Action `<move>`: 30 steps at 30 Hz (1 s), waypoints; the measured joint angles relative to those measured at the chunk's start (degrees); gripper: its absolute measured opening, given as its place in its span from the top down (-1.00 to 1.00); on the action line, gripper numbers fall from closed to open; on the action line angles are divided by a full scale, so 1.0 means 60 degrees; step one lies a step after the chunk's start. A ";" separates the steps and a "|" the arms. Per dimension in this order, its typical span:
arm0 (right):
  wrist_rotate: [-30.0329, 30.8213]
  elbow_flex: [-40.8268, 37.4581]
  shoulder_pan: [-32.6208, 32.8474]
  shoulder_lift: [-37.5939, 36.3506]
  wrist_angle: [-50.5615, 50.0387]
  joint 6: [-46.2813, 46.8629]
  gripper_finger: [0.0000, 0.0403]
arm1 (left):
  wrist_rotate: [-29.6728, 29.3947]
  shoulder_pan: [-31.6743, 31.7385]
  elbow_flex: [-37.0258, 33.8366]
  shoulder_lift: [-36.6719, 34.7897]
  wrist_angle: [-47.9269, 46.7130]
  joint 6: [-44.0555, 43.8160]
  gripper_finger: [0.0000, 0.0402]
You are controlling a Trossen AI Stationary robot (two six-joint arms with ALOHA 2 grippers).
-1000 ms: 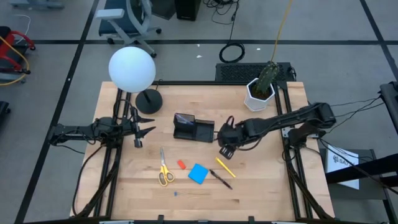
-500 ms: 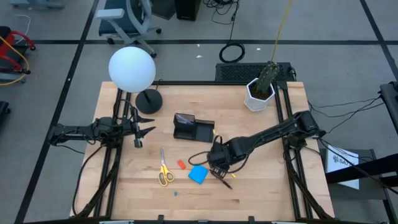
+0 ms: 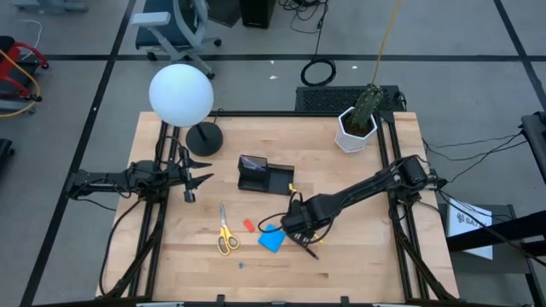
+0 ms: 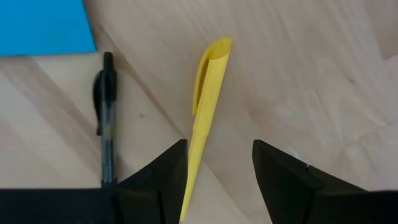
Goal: Pick and place office supplies into organizer
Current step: Put the yellow pen into the desk organizer
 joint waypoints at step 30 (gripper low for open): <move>-0.0466 -0.1441 -0.0019 0.0138 0.2290 0.0147 0.15 | -0.0001 -0.0002 0.0000 -0.0001 0.0000 0.0004 0.23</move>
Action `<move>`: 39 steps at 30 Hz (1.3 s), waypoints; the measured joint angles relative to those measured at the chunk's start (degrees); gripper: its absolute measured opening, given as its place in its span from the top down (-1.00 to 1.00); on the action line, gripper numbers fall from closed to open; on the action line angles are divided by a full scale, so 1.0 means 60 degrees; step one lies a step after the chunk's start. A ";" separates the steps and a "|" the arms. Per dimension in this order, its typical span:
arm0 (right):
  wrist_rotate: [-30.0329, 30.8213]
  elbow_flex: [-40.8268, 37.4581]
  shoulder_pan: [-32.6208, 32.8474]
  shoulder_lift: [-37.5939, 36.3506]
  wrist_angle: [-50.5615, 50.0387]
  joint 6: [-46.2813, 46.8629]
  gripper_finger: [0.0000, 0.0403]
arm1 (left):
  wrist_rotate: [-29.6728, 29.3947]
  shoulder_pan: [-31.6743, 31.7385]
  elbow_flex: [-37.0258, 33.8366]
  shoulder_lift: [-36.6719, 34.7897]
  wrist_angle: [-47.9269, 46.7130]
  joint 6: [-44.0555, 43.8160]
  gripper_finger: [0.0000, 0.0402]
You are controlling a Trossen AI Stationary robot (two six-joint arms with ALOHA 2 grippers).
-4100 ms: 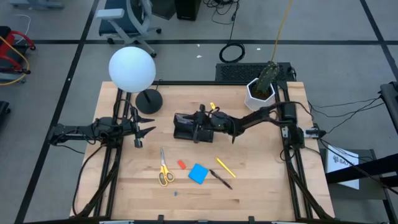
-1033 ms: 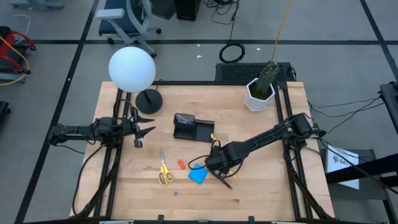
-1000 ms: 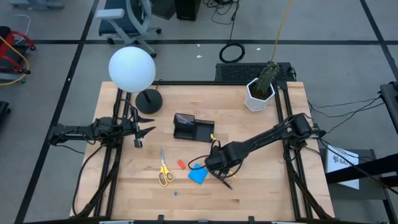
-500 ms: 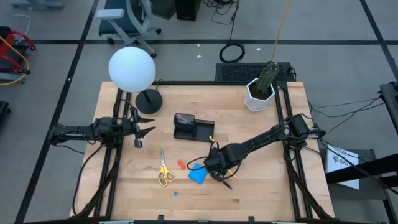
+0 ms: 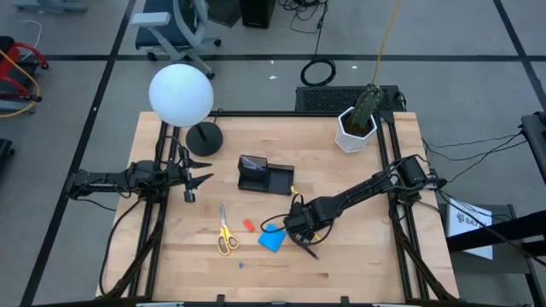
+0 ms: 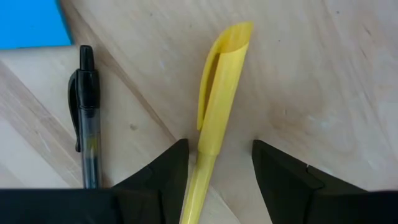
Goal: Pick and place office supplies into organizer
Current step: Put the yellow pen into the desk organizer
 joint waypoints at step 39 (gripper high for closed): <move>-0.0103 -0.0070 -0.0524 -0.0281 0.0602 -0.2207 0.87 | -0.0002 -0.0001 0.0000 0.0001 -0.0001 0.0000 0.23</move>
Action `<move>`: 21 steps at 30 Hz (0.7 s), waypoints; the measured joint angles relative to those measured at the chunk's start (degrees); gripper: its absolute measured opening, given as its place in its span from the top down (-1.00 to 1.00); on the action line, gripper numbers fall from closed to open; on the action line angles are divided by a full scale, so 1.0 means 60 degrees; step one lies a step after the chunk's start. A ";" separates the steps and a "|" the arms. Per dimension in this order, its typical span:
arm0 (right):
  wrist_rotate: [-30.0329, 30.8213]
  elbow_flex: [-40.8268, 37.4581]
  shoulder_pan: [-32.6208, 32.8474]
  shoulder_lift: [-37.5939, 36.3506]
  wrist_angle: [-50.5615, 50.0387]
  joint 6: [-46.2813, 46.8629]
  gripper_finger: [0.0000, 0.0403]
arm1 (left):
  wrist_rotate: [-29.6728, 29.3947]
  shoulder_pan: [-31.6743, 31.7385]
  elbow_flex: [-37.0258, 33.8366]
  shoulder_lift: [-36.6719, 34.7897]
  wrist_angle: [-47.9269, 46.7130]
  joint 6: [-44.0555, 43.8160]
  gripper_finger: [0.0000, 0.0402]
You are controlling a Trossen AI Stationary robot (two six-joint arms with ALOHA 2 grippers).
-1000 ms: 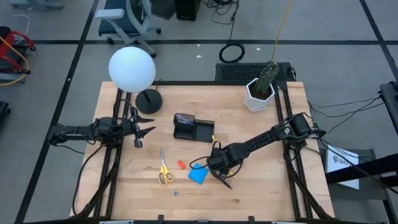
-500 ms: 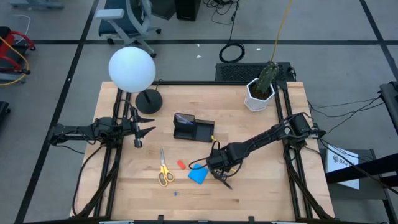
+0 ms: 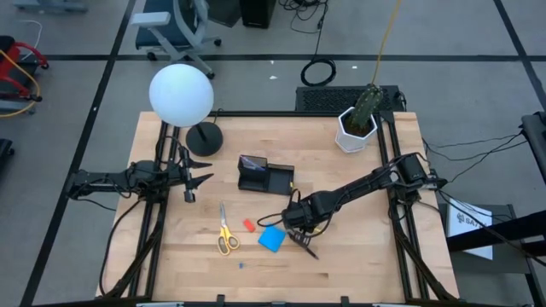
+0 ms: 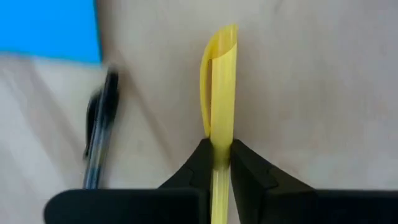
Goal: Pick and place office supplies into organizer
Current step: Put the yellow pen into the desk organizer
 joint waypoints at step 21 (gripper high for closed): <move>0.0884 0.0033 -0.0654 -0.0535 0.2980 -0.2406 0.87 | 0.0003 0.0003 0.0000 -0.0003 -0.0003 0.0000 0.23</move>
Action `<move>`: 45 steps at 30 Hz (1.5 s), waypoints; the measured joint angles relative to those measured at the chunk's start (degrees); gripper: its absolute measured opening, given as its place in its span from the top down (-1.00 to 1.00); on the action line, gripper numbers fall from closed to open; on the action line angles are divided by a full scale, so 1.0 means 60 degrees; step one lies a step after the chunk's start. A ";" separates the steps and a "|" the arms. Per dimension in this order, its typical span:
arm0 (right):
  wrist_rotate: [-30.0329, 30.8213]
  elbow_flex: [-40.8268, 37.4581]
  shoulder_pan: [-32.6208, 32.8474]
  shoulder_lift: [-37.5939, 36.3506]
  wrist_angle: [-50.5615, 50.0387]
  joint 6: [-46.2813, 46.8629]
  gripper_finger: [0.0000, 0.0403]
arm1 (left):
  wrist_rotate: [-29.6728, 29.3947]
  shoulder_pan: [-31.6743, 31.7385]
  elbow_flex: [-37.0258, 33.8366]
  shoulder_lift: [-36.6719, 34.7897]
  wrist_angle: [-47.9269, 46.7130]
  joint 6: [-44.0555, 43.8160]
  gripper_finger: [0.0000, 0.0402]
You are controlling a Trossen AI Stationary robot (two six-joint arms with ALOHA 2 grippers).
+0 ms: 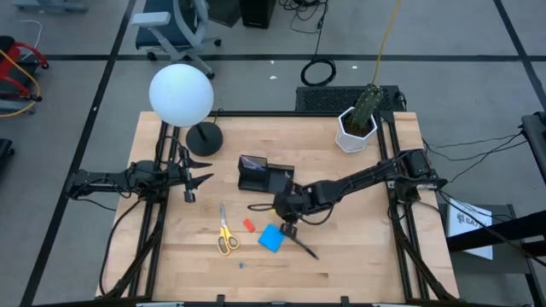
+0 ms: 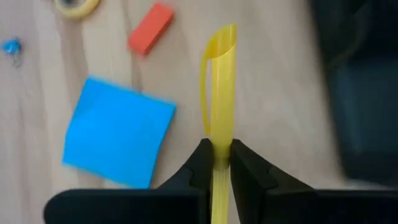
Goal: Pick and place office supplies into organizer
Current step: Put the yellow pen into the desk organizer
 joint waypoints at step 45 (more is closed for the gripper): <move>0.0946 -0.4305 -0.2658 -0.0255 1.4869 -0.4597 0.88 | 0.0000 -0.0003 0.0000 0.0003 0.0000 0.0000 0.23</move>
